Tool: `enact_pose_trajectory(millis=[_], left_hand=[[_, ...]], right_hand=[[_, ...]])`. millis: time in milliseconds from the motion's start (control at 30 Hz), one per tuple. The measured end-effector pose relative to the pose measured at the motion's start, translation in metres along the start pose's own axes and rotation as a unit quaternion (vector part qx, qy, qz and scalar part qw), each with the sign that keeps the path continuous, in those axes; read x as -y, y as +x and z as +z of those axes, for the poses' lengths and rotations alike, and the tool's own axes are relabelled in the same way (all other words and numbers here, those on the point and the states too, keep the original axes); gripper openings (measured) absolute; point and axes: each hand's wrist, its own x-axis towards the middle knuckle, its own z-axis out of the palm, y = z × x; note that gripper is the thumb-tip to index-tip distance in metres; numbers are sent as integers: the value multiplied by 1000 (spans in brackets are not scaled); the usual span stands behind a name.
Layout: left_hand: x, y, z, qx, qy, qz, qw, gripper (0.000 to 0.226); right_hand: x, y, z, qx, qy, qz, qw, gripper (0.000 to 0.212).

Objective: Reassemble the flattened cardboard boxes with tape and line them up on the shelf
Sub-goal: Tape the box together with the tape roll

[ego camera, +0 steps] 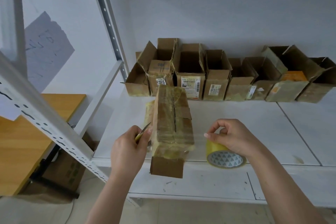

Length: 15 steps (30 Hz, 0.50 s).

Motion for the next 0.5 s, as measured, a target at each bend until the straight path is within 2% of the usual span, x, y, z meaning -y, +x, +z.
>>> enact_pose_trajectory(millis=[200,300,400,500], left_hand=[[19,0,14,8,5,-34,999,48],[40,-6,23,22,-25,-110,993,51],[47,-19,40,47,-115,-200,972,43],[43,-22,54,59,-218,-284,932,42]], right_hand=[[-5,9,23,-10,-126,19,992,28],[-4,13,39,2,-143,15,990,29],[-1,16,53,18,-170,5,985,29],[0,19,57,24,-184,4,983,27]])
